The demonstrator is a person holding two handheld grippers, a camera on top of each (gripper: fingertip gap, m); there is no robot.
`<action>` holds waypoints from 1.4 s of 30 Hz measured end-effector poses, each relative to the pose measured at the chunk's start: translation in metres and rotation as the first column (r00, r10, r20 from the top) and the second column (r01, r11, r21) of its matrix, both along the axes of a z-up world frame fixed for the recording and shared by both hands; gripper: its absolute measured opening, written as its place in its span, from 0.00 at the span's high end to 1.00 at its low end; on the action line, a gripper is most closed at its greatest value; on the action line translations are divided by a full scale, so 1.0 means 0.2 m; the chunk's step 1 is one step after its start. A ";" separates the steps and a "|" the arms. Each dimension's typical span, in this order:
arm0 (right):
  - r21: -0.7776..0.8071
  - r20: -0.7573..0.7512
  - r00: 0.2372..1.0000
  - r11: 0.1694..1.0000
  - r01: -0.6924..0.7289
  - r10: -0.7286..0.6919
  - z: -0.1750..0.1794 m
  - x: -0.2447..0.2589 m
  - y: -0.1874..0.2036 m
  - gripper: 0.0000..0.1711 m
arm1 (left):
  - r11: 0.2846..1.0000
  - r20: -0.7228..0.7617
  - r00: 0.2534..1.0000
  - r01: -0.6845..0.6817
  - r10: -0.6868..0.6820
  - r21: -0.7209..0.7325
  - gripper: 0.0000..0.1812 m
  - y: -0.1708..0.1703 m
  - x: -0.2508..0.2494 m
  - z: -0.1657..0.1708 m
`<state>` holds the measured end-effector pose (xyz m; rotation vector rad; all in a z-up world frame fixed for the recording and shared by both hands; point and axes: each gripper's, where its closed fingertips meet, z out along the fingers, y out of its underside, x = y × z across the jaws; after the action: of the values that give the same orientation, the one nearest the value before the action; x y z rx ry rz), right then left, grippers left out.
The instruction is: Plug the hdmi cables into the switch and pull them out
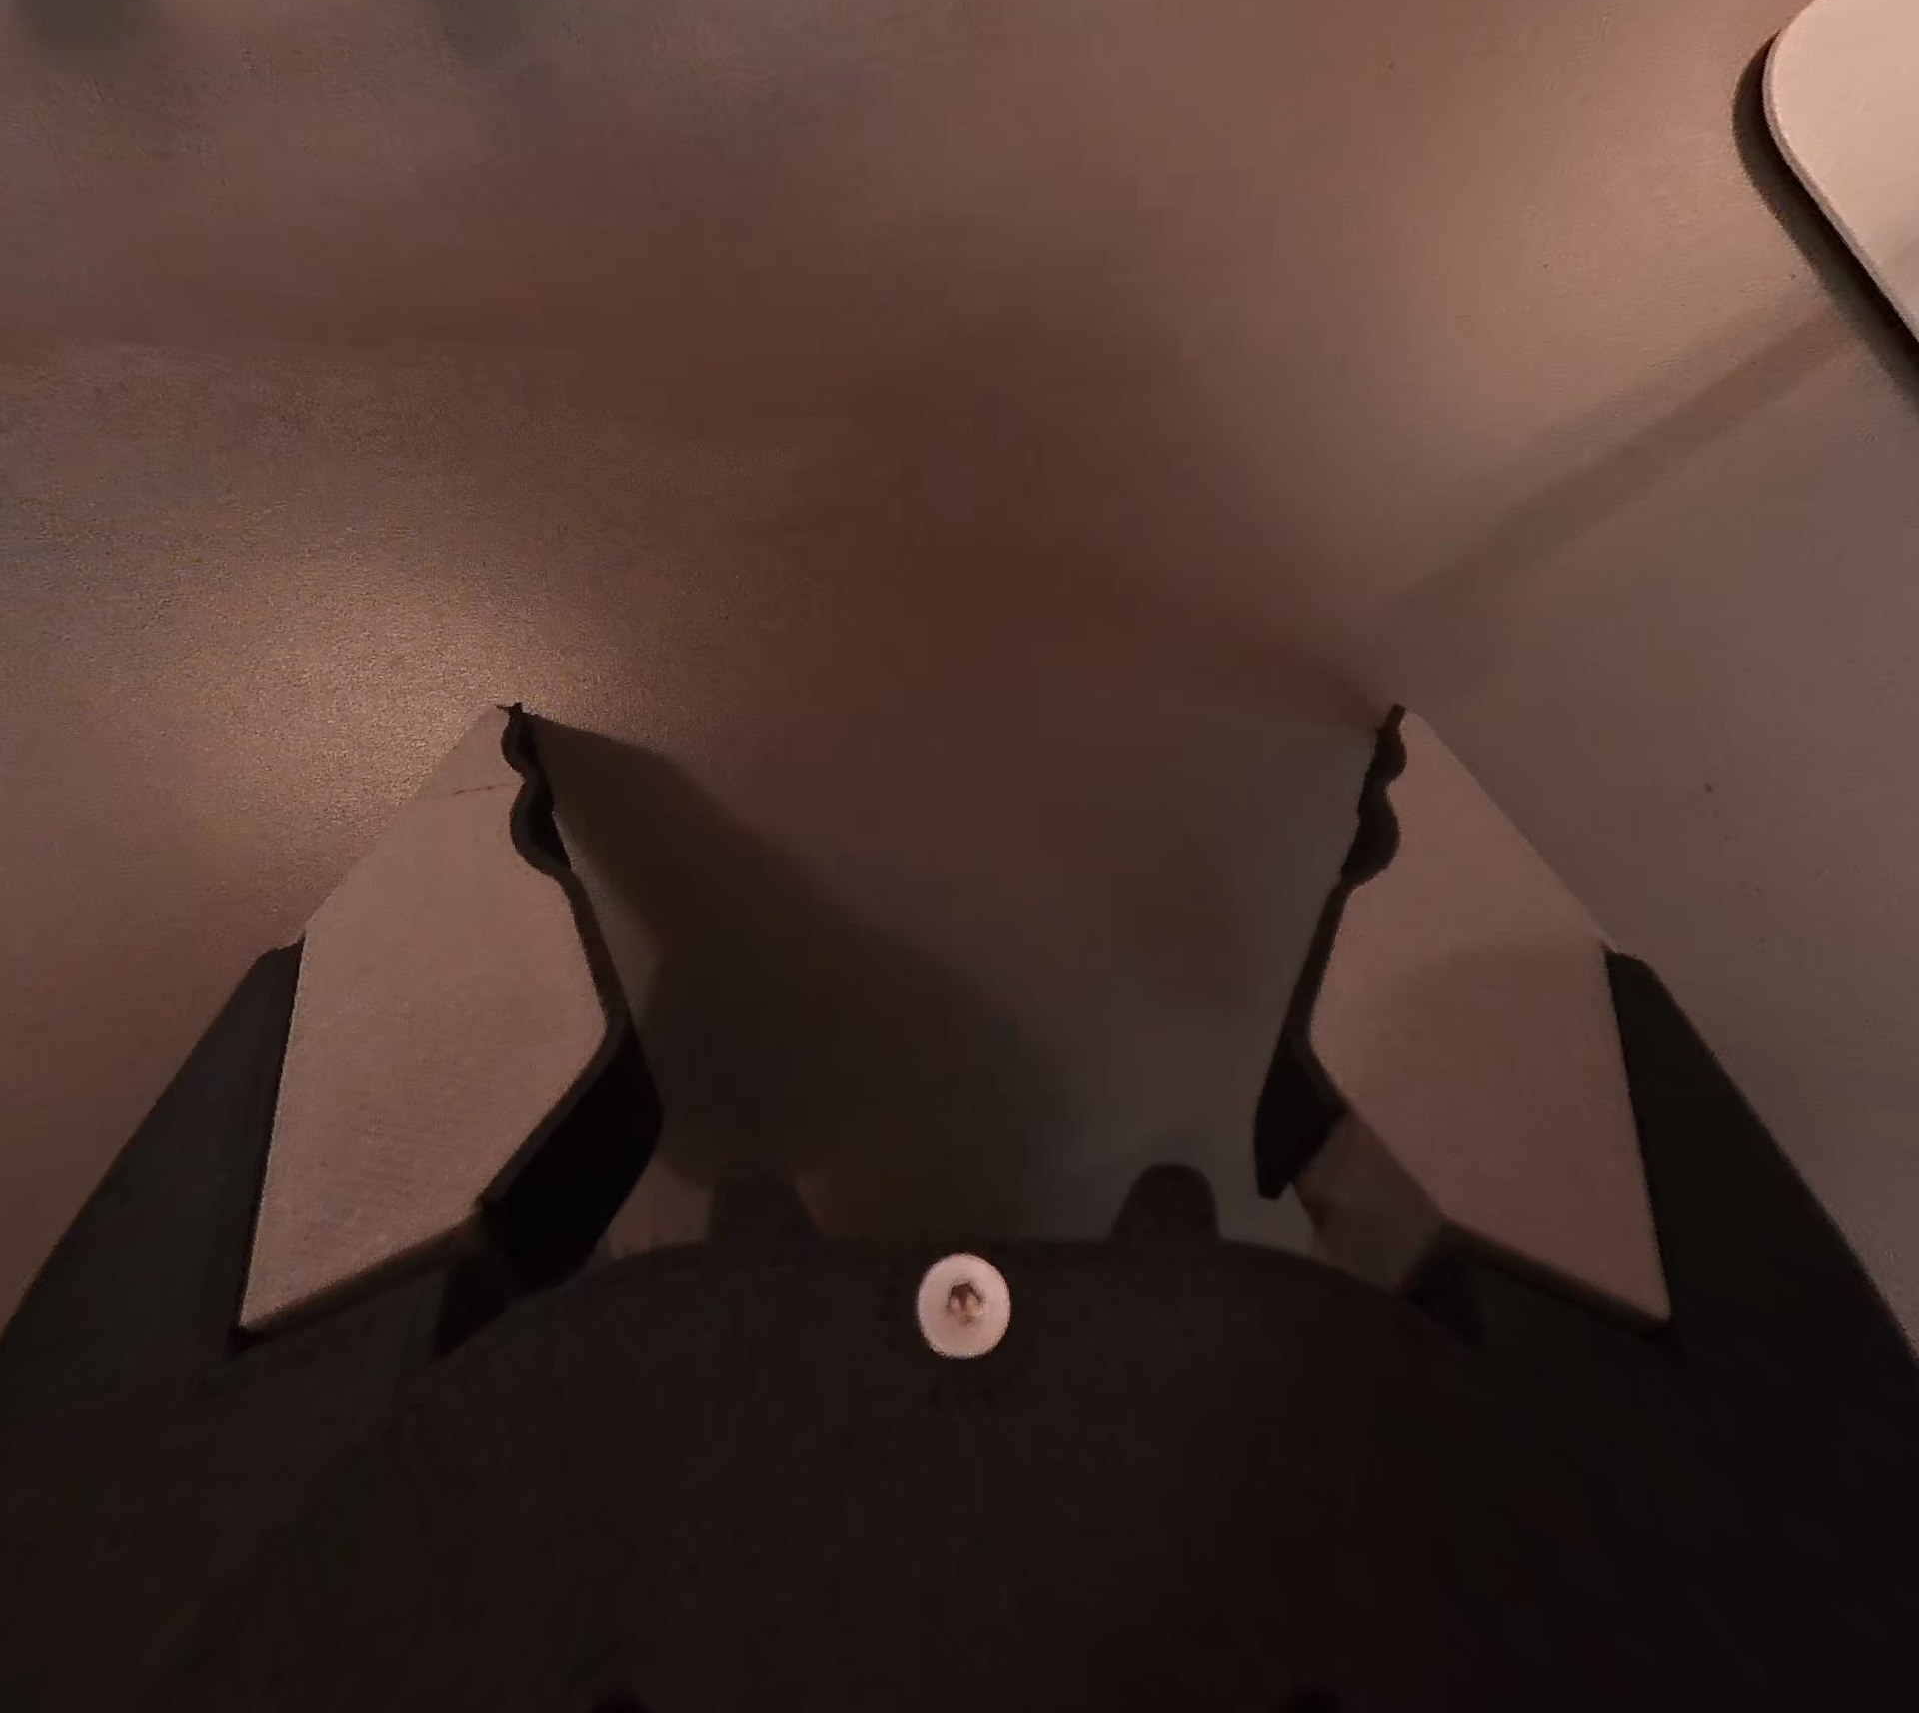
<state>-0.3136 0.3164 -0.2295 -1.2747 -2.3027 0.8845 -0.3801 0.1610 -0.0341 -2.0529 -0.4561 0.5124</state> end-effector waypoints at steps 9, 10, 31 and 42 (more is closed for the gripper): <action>0.006 0.011 1.000 1.000 0.002 -0.002 -0.01 0.00 -0.01 0.09 | 0.936 0.316 0.912 -0.161 0.263 -0.314 0.57 -0.25 -0.65 -0.41; 0.006 0.011 1.000 1.000 0.002 -0.002 -0.01 0.00 -0.01 0.09 | 0.922 0.340 0.896 -0.159 0.285 -0.352 0.53 -0.26 -0.67 -0.46; 0.006 0.012 1.000 1.000 0.001 -0.001 -0.01 0.00 -0.01 0.09 | 0.733 0.268 0.879 -0.124 0.394 -0.669 0.64 -0.44 -0.85 -0.74; 0.011 0.022 1.000 1.000 0.002 -0.002 -0.01 0.02 -0.01 0.13 | 0.956 0.420 0.894 0.243 -0.154 -0.167 0.64 0.01 -0.30 -0.04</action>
<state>-0.3098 0.3138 -0.2306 -1.2879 -2.3193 0.8599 -0.4401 0.1630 -0.0416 -2.3944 -0.4358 0.0050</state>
